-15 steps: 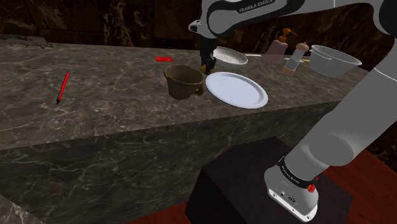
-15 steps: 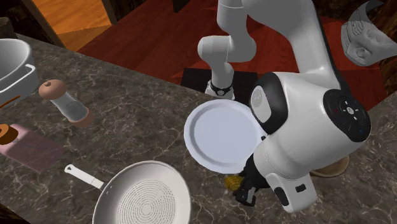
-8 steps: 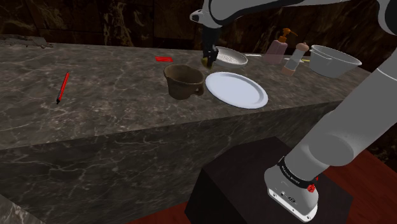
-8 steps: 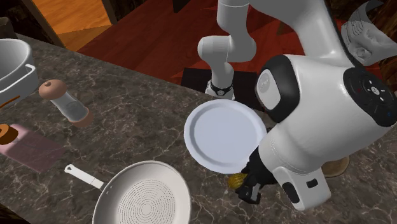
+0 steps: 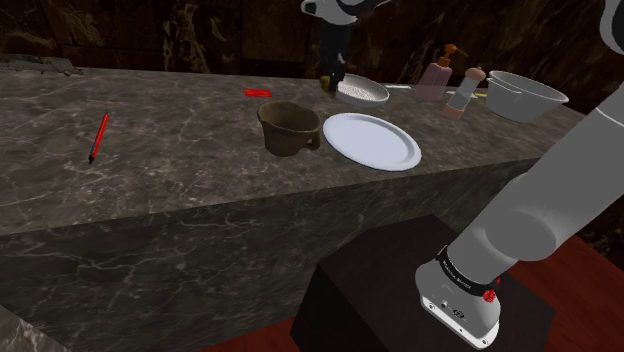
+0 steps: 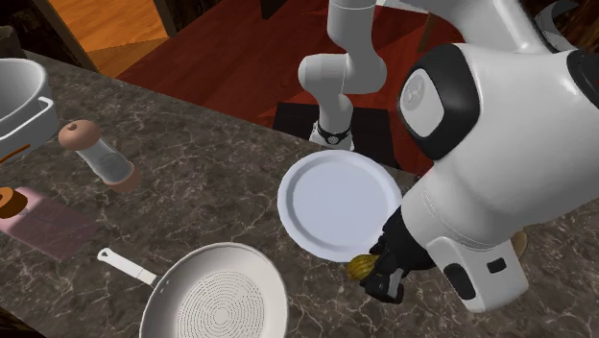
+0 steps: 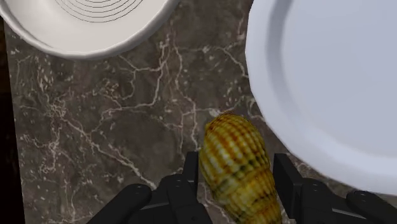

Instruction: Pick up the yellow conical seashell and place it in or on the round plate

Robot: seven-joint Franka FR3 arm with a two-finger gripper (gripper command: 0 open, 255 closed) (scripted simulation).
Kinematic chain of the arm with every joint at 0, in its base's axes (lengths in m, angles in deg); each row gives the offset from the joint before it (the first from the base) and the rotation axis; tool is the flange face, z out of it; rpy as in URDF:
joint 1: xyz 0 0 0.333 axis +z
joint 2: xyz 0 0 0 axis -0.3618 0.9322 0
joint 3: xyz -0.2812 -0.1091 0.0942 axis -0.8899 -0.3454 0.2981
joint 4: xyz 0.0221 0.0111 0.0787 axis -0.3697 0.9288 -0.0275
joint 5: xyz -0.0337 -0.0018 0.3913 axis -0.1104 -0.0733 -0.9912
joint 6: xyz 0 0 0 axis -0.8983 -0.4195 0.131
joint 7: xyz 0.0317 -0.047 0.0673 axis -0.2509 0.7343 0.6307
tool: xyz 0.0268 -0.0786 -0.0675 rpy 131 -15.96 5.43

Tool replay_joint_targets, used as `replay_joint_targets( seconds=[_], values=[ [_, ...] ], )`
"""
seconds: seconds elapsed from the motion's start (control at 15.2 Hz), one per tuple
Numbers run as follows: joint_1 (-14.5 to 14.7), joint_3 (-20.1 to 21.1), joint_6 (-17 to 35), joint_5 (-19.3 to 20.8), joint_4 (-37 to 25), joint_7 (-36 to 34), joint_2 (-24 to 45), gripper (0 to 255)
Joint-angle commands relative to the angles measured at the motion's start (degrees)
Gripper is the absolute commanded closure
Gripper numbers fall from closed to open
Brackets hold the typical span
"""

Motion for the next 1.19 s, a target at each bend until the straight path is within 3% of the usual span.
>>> replay_joint_targets(
  seconds=[0.0, 0.79, 1.12],
  values=[
    [-0.1, -0.2, -0.5, -0.3, 1.7, 0.5, -2.3, 255],
    [0.1, -2.8, -2.6, -2.4, 27.1, 4.6, -30.6, 255],
    [0.1, -2.9, 0.3, -2.2, 30.6, 4.1, -31.2, 255]
  ],
)
